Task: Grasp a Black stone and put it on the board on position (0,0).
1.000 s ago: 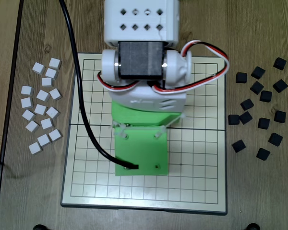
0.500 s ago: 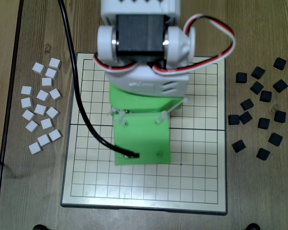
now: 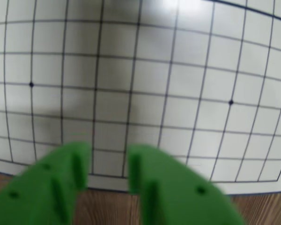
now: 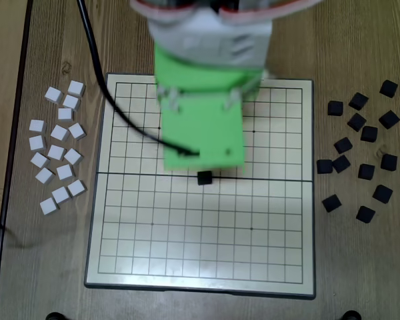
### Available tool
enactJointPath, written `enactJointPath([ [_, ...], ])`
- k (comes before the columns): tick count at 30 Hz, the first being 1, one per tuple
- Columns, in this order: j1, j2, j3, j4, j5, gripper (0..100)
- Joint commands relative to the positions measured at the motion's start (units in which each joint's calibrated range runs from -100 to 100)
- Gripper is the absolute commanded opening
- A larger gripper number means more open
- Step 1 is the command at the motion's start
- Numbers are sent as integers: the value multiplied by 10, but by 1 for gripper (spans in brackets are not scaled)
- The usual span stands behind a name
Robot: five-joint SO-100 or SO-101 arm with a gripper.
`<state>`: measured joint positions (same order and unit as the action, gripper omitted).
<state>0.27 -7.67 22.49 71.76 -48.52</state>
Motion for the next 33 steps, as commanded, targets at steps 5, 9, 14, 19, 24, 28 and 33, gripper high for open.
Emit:
enactJointPath([
  [5, 38, -254, 179, -10, -1, 6],
  [9, 44, -352, 282, -14, -2, 6],
  [14, 46, -475, 417, -25, -5, 6],
  [19, 23, -552, 520, -47, -13, 6],
  [24, 16, -603, 599, -62, -15, 6],
  [28, 18, -653, 656, -64, -11, 6],
  [33, 25, -730, 723, -47, 0, 6],
])
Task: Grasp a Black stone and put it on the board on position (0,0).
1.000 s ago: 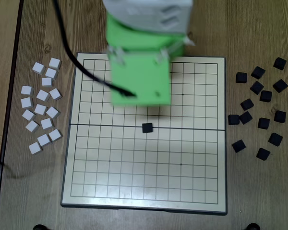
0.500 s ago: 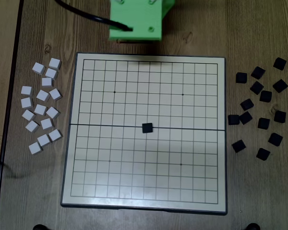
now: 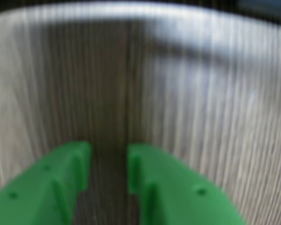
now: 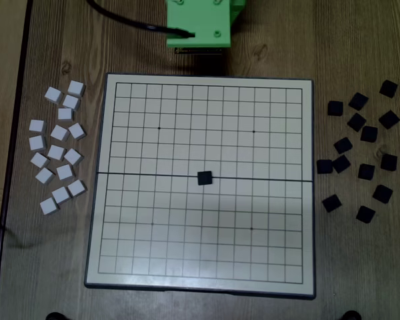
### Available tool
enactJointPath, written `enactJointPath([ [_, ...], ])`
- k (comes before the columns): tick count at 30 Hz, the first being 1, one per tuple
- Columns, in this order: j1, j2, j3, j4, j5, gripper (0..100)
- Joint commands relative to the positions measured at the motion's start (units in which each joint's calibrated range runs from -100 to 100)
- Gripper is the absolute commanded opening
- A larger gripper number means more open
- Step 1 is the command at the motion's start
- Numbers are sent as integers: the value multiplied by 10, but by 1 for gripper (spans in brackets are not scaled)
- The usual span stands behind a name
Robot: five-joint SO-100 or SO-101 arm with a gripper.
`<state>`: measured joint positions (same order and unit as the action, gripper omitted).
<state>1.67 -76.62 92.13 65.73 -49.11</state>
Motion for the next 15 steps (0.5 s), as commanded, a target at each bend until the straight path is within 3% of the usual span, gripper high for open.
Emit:
enactJointPath([
  [1, 11, -46, 35, 14, 6, 6],
  [15, 7, -113, 78, 92, 53, 6],
])
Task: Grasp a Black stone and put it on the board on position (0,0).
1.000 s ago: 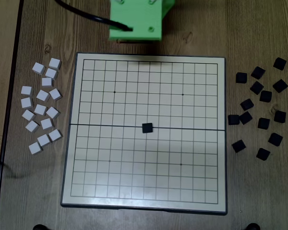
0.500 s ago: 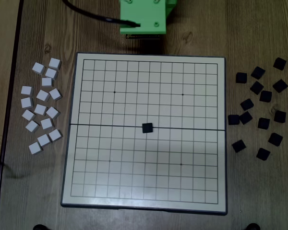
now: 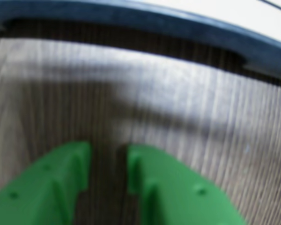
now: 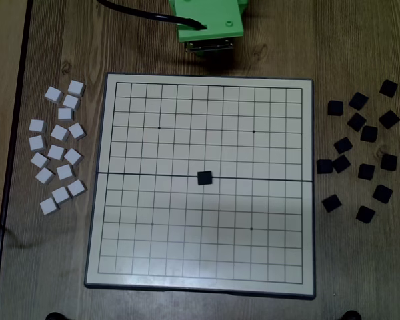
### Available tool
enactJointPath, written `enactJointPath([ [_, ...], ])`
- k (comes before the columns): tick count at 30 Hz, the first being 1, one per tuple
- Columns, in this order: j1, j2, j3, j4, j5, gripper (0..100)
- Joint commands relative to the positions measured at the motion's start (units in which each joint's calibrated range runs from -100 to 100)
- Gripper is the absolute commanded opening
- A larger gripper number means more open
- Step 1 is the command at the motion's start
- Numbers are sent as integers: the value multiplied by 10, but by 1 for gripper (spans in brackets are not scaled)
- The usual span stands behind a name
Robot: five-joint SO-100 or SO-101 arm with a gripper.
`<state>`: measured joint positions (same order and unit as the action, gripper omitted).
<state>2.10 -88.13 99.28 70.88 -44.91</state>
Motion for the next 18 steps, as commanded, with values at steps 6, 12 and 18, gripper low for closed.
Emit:
enactJointPath([
  [6, 3, -9, 6, 43, 21, 6],
  [12, 2, -11, 6, 46, 17, 7],
  [18, 3, -11, 6, 46, 17, 7],
])
